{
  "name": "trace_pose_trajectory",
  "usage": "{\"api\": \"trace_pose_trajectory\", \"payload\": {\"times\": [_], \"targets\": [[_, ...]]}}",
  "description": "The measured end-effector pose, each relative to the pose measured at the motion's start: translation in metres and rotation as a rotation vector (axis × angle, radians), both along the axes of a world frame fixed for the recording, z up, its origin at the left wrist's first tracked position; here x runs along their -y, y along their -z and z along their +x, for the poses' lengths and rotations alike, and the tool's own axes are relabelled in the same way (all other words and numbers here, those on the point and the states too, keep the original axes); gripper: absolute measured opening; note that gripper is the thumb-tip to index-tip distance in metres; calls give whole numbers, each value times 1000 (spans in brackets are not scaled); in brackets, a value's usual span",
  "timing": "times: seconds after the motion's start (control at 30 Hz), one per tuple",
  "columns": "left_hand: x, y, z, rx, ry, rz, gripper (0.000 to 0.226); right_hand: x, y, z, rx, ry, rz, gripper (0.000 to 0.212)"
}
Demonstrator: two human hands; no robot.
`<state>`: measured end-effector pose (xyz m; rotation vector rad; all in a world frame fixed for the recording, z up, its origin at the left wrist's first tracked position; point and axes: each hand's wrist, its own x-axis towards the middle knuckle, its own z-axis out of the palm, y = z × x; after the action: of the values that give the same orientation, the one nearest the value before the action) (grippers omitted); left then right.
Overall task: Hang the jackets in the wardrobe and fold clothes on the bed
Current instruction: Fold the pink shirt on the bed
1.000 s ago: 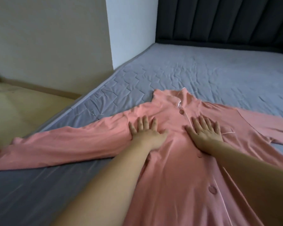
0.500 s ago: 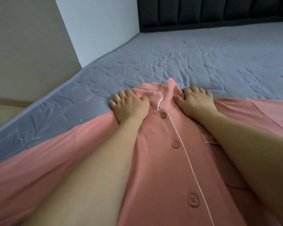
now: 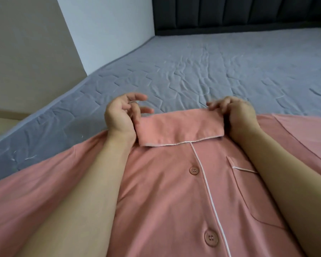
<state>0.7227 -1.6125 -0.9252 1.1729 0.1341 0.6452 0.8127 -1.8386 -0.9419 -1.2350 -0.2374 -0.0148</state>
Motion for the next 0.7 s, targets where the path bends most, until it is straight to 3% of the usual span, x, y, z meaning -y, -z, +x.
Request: {"api": "trace_pose_trajectory", "payload": {"times": [0.1,0.17,0.27,0.33,0.4,0.47,0.6,0.7], "targets": [[1,-2,-4,-72,6,155,36,5,-2,2,-116,59,114,33],[6,-3,0,-200,-119,432,31,1,-1,3,-37,100,-2,27],[12,1,5,-530,-279,1248,35,-10,3,1,223,97,-489,19],[16,3,1,-688,-153,1571,42,-13,5,-3,321,118,-844,13],[18,-4,-4,-781,-84,1676,50,-13,0,-7,360,263,-1174,18],[20,-18,-7,-801,-188,1745,53,-15,-13,-11,358,392,-1328,24],[40,-31,-20,-879,-179,1541,31,-20,-21,-22,295,200,-1371,33],[46,-25,-24,-899,-196,1447,31,-16,-31,-28,241,92,-1266,42]]}}
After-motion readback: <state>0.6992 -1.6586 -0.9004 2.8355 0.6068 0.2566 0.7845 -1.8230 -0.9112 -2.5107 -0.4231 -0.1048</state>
